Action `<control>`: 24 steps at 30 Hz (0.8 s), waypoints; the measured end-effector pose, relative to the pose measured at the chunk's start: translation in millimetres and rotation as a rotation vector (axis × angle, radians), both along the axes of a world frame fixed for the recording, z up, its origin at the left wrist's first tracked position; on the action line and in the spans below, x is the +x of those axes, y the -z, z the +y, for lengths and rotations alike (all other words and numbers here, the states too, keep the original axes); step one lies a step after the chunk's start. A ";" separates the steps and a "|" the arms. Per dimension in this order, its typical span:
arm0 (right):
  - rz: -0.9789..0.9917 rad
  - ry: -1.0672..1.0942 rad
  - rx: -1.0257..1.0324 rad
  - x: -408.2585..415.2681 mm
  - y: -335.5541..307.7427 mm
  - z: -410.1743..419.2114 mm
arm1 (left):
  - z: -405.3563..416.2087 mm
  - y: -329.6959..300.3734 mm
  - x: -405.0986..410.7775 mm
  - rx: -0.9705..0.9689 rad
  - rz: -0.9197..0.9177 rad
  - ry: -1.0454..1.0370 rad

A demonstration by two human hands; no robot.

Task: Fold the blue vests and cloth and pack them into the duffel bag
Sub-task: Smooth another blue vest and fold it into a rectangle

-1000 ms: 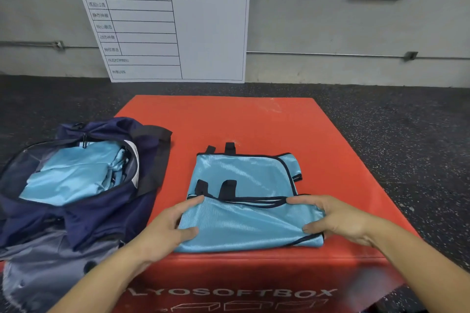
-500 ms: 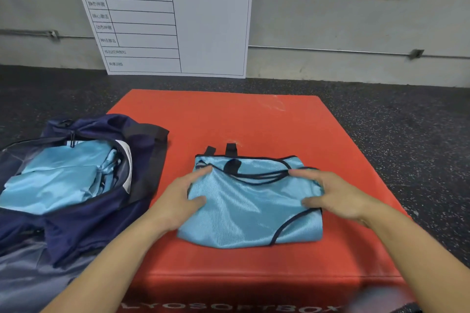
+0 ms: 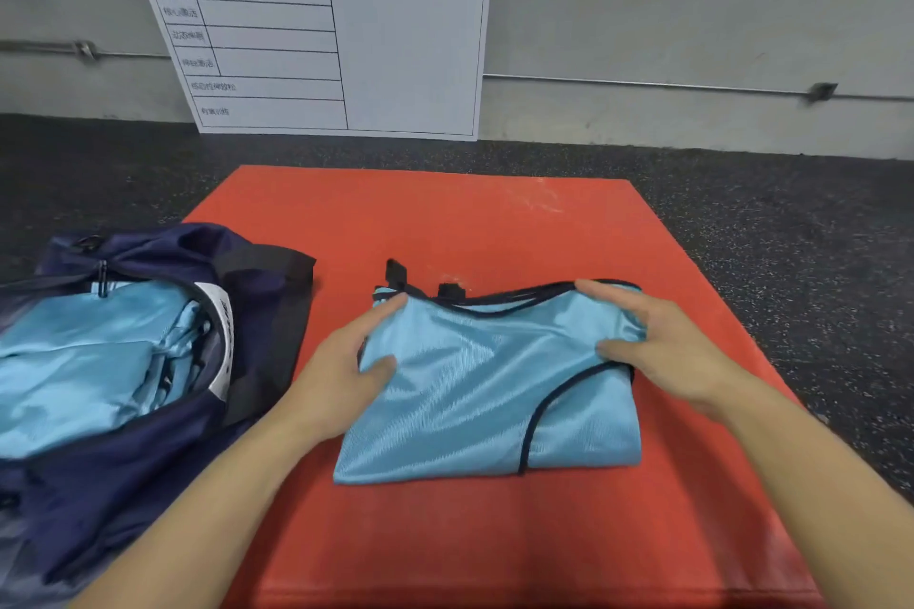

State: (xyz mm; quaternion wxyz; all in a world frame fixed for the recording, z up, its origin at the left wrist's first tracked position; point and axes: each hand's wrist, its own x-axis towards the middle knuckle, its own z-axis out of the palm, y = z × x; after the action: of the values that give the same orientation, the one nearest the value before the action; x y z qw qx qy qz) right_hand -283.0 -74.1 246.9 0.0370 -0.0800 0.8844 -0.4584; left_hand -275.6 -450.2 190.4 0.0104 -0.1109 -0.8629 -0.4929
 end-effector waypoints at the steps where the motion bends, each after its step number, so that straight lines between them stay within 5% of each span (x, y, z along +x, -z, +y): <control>1: -0.009 0.001 0.025 -1.0 3.5 0.3 | -0.8 2.7 -1.7 -0.005 -0.022 -0.015; 5: -0.129 -0.054 0.175 -4.2 26.9 -1.3 | 2.0 11.9 -3.4 -0.116 -0.076 -0.065; 14: -0.086 0.227 0.031 -11.5 40.9 6.9 | 4.3 7.3 7.2 -0.317 -0.044 -0.114; 18: 0.258 0.399 0.462 -6.7 38.1 -10.9 | 17.4 -5.0 21.6 -0.767 0.240 -0.305; 21: 0.486 0.261 0.511 1.5 31.5 -65.7 | 39.7 -2.3 25.7 -0.723 0.483 -0.205; 24: 0.496 -0.027 0.549 12.4 47.3 -128.9 | 60.2 15.4 26.0 -0.695 0.467 -0.007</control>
State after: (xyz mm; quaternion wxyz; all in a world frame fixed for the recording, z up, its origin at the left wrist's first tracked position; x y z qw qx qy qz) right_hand -270.6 -203.0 199.5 -0.1523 -0.1876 0.9553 -0.1703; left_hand -249.6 -390.0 175.0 0.1695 -0.2140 -0.9527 -0.1338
